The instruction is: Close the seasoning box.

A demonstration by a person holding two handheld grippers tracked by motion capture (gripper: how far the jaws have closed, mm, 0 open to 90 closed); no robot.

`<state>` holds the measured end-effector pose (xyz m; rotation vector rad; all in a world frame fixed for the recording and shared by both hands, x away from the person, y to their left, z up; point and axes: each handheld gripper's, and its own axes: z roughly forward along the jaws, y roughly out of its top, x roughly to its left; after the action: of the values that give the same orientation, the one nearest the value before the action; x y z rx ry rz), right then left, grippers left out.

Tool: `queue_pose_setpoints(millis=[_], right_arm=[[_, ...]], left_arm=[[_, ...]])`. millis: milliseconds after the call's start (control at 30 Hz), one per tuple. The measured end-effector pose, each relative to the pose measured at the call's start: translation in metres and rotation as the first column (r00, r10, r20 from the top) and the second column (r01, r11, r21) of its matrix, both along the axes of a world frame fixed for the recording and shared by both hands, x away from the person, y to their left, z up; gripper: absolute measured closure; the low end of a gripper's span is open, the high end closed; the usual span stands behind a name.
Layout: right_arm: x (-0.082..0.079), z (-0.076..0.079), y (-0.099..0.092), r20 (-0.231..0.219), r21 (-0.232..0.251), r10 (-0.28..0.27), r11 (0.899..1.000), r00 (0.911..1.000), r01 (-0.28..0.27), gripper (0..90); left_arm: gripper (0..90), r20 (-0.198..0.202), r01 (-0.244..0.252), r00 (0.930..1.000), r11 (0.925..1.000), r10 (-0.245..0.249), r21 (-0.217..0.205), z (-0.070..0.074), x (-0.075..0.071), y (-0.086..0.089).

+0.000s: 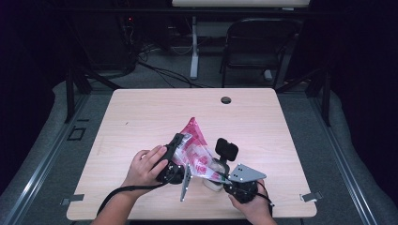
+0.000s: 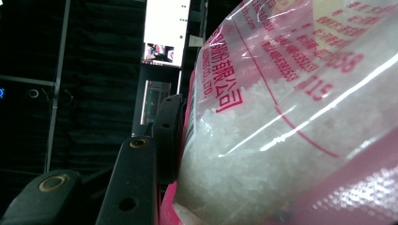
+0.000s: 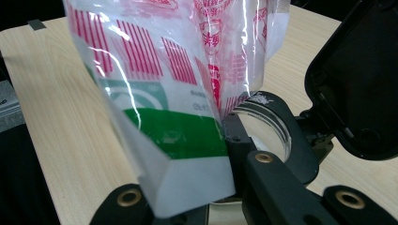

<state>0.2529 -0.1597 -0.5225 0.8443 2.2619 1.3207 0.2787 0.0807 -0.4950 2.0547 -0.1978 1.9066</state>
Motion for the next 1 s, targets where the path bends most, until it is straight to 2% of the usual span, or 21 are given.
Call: queue_pose_setpoints(millis=[567,800,1000], right_arm=[[-0.0005,0.0006,-0.0004,0.005,-0.003,-0.004,1.000,1.0000,0.004,89.6],[-0.0008,0.0007,-0.0002,0.006,-0.004,-0.007,1.000,1.0000,0.007,89.6],[-0.0007,0.0019,-0.0005,0.012,0.002,-0.015,1.000,0.9998,0.015,89.6]], left_arm=[[61.1,0.003,0.002,1.0000,1.0000,-0.002,0.001,0.0001,0.0006,0.0005],[62.8,-0.020,-0.003,0.9998,1.0000,0.003,0.000,-0.0045,0.0032,0.0016],[64.2,-0.067,-0.023,0.9975,0.9996,0.022,-0.014,-0.0068,0.0043,0.0037]])
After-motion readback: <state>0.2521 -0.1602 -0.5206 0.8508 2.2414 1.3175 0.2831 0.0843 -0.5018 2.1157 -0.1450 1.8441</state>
